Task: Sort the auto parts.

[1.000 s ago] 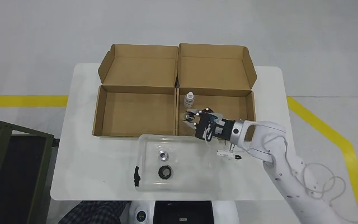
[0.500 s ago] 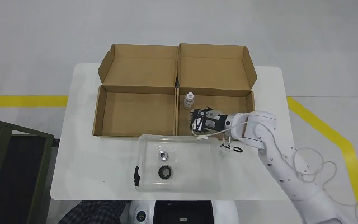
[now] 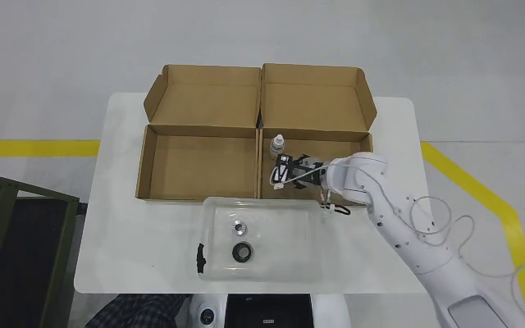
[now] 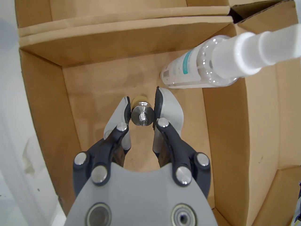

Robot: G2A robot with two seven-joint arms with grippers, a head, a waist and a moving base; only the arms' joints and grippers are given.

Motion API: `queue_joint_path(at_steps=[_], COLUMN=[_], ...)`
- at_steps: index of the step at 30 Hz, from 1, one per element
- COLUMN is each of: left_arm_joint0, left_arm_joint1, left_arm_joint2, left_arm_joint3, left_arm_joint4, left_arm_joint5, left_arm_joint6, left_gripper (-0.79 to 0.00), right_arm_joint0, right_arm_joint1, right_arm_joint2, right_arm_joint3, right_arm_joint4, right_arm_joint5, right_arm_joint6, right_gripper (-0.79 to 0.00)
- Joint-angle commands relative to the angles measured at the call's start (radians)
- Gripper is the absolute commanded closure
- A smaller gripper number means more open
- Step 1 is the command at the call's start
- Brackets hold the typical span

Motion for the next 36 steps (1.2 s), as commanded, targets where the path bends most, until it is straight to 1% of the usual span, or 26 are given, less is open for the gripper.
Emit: queue_joint_path(at_steps=[1,2,3,4,5,7,8,11,13,20,24,30,32,36], left_arm_joint0=[0.0,0.0,0.0,0.0,0.0,0.0,0.0,0.0,0.0,0.0,0.0,0.0,0.0,0.0], left_arm_joint1=[0.0,0.0,0.0,0.0,0.0,0.0,0.0,0.0,0.0,0.0,0.0,0.0,0.0,0.0], left_arm_joint2=[0.0,0.0,0.0,0.0,0.0,0.0,0.0,0.0,0.0,0.0,0.0,0.0,0.0,0.0], left_arm_joint3=[0.0,0.0,0.0,0.0,0.0,0.0,0.0,0.0,0.0,0.0,0.0,0.0,0.0,0.0], left_arm_joint4=[0.0,0.0,0.0,0.0,0.0,0.0,0.0,0.0,0.0,0.0,0.0,0.0,0.0,0.0], left_arm_joint5=[0.0,0.0,0.0,0.0,0.0,0.0,0.0,0.0,0.0,0.0,0.0,0.0,0.0,0.0], left_arm_joint6=[0.0,0.0,0.0,0.0,0.0,0.0,0.0,0.0,0.0,0.0,0.0,0.0,0.0,0.0], left_gripper=[-0.785,-0.785,-0.785,-0.785,-0.785,-0.785,-0.785,-0.785,-0.785,-0.785,-0.785,-0.785,-0.785,-0.785], right_arm_joint0=[0.009,0.014,0.019,0.023,0.026,0.028,0.027,0.015,-0.002,-0.103,-0.155,-0.211,-0.22,-0.22], right_arm_joint1=[-0.004,-0.007,-0.009,-0.011,-0.013,-0.015,-0.015,-0.01,-0.004,0.024,0.033,0.035,0.032,0.023], right_arm_joint2=[-0.011,-0.017,-0.022,-0.025,-0.028,-0.029,-0.026,-0.008,0.015,0.093,0.114,0.079,0.05,-0.014], right_arm_joint3=[0.018,0.027,0.033,0.039,0.041,0.031,0.024,-0.02,-0.061,-0.254,-0.349,-0.447,-0.454,-0.423], right_arm_joint4=[0.003,0.006,0.008,0.011,0.013,0.016,0.017,0.023,0.031,0.071,0.087,0.099,0.098,0.09], right_arm_joint5=[0.003,0.004,0.004,0.006,0.008,0.014,0.016,0.016,0.012,-0.021,-0.024,-0.03,-0.031,-0.039], right_arm_joint6=[0.004,0.005,0.005,0.004,0.002,-0.002,-0.002,0.003,0.007,0.035,0.032,0.004,-0.003,-0.02], right_gripper=[0.0,-0.074,-0.179,-0.265,-0.332,-0.563,-0.582,-0.594,-0.585,-0.573,-0.529,-0.529,-0.533,-0.52])
